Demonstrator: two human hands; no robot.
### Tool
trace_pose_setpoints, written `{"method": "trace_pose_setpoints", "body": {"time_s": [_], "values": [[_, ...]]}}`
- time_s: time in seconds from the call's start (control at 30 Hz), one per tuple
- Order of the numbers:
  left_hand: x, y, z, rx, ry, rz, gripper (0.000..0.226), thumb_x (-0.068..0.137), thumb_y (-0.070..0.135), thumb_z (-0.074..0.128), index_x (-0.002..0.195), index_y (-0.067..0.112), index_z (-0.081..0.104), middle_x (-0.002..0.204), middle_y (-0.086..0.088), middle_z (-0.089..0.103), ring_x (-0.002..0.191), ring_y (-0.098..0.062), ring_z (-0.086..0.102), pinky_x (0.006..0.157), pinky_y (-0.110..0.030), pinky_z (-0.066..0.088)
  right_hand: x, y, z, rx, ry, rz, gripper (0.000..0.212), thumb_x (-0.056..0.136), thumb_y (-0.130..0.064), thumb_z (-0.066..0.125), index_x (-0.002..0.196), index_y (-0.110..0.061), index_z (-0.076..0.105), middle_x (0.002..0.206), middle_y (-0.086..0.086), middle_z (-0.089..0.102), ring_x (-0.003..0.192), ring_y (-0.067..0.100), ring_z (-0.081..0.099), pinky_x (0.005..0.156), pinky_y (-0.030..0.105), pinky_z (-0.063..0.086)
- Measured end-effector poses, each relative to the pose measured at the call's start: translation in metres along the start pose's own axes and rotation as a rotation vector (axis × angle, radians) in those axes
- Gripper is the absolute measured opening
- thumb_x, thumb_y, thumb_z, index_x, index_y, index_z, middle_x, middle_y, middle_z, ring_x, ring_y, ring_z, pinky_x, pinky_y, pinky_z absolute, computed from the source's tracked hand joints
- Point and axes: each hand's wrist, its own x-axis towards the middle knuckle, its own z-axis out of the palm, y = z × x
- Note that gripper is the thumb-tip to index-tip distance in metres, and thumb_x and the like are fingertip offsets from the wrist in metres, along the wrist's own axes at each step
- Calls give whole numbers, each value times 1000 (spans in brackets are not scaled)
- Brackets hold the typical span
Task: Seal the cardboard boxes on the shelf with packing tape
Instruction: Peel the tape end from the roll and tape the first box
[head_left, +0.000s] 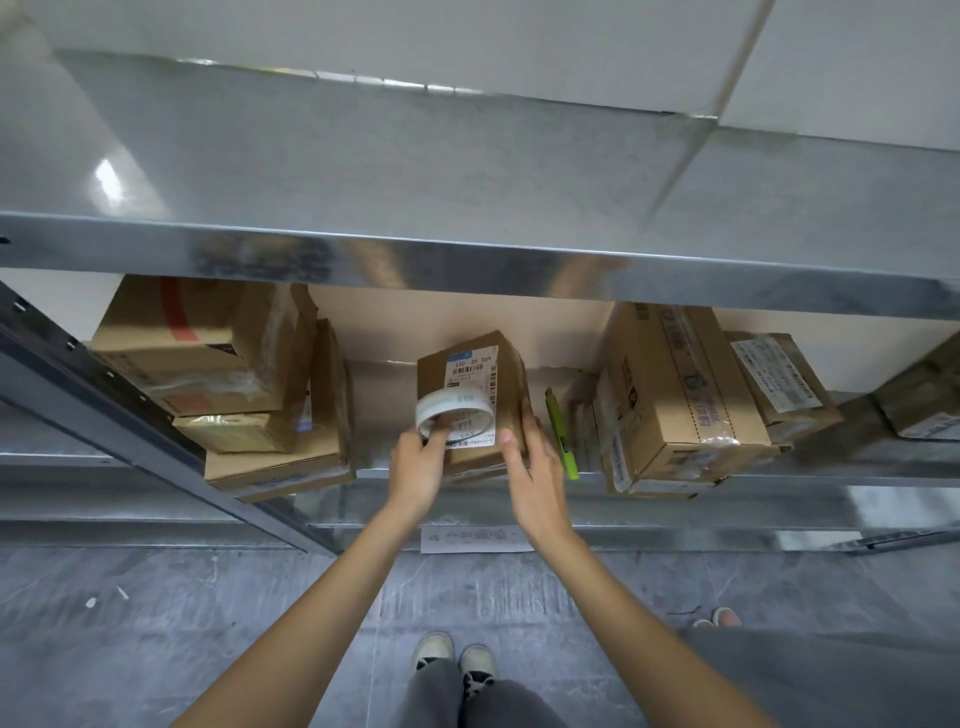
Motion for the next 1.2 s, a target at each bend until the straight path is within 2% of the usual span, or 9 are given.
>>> {"method": "trace_pose_setpoints", "body": {"time_s": [0.1,0.23,0.33,0.4,0.5,0.77,0.93,1.07,1.2], "values": [[3,5,-3,404,56,128,28,101,26,44,118,13,61,112,-11,65,102,-32,62,88,-40,50,9,6,7,-237,18,-178,52,105,-40,26,154,-26,20,159,1,26,144,19,26,117,42,26],[5,8,-4,607,117,260,29,100,14,42,126,9,55,114,-15,66,99,-36,65,84,-41,50,15,11,11,-485,-39,-332,50,99,-9,42,148,-10,33,155,9,32,145,22,26,115,48,27],[4,7,-3,633,137,298,31,100,14,42,129,12,52,115,-14,66,98,-37,65,83,-43,50,15,14,6,-561,-106,-320,51,103,-31,29,152,-17,26,160,0,21,149,14,8,121,50,6],[3,8,1,647,134,295,30,100,17,43,129,12,52,116,-14,64,98,-37,64,81,-41,48,13,12,7,-603,-110,-318,69,97,-61,17,152,-20,26,160,-3,20,150,12,2,119,49,-10],[2,11,4,643,165,268,30,99,23,47,126,14,54,118,-10,62,98,-35,64,79,-38,48,11,9,9,-684,-110,-332,100,80,-81,-4,151,-18,27,160,0,20,149,13,-4,117,52,-15],[5,1,-28,571,157,327,26,97,5,44,122,7,52,97,-16,67,86,-38,65,70,-41,51,13,9,3,-790,-163,-320,90,90,-74,26,155,-21,-8,162,-4,-4,148,12,-11,117,57,-9],[-3,-6,-31,260,188,138,22,99,12,49,118,8,58,89,-5,63,68,-10,59,55,-13,41,12,4,5,-844,-126,-321,95,88,-77,25,155,-16,-5,163,1,-1,149,15,-12,114,57,-16],[5,1,-20,236,161,-1,22,94,27,59,98,8,68,83,-7,66,89,-30,65,69,-29,42,7,-8,17,-876,-124,-314,102,87,-72,37,154,-6,-3,162,11,-3,149,20,-11,113,55,-19],[-1,5,-9,372,161,51,24,96,15,53,102,-1,69,93,-17,70,90,-34,64,68,-30,38,4,-8,18,-838,-141,-300,101,86,-68,40,153,-6,-4,162,11,-8,149,22,-14,114,51,-20]]}}
